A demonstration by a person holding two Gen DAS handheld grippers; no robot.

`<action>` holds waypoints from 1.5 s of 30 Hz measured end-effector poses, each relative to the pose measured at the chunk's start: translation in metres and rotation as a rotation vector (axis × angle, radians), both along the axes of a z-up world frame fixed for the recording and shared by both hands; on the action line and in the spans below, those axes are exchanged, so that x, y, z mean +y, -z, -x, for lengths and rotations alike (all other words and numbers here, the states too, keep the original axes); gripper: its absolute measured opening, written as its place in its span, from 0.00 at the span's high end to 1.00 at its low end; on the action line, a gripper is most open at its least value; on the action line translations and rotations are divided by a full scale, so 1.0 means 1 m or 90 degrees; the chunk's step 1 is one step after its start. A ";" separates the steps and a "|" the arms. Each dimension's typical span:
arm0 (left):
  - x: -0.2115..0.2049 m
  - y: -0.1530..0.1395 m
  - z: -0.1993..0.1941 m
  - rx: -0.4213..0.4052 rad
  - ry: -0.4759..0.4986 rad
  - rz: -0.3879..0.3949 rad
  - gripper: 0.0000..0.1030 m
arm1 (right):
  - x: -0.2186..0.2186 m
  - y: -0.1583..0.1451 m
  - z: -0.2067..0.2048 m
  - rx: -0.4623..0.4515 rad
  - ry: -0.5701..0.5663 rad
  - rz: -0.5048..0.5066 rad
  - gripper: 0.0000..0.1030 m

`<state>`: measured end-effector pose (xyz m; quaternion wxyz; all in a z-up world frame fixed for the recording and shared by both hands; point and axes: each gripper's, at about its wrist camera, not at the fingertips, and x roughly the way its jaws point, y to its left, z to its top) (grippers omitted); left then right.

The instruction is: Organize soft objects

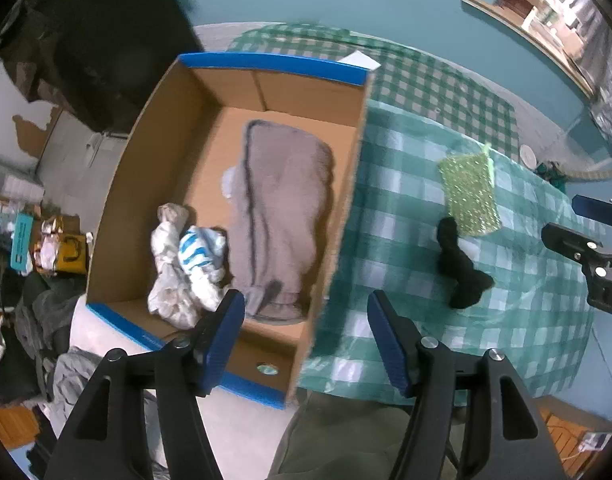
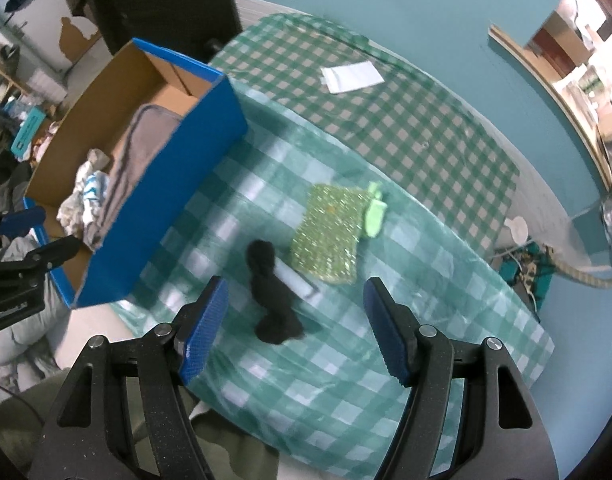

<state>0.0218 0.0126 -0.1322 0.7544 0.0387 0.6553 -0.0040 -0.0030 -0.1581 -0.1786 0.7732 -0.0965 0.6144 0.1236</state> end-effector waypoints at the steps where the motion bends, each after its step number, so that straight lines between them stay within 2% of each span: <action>1: -0.004 0.001 0.000 0.001 0.006 0.001 0.36 | -0.004 0.002 0.001 0.002 0.004 -0.001 0.32; 8: -0.039 0.012 0.002 0.013 0.049 -0.006 0.31 | -0.032 0.016 0.008 0.017 0.023 -0.002 0.32; 19: -0.080 0.043 0.001 0.052 0.094 -0.018 0.26 | -0.062 0.041 0.007 0.025 0.050 -0.043 0.32; 27: -0.092 0.069 -0.009 0.078 0.074 -0.007 0.26 | -0.070 0.063 -0.007 0.017 0.039 -0.050 0.32; 37: -0.098 0.095 -0.028 0.077 0.052 -0.046 0.26 | -0.055 0.089 -0.031 0.020 0.007 -0.047 0.32; 45: -0.097 0.105 -0.032 0.084 0.049 -0.065 0.26 | -0.041 0.111 -0.050 0.044 -0.002 -0.049 0.32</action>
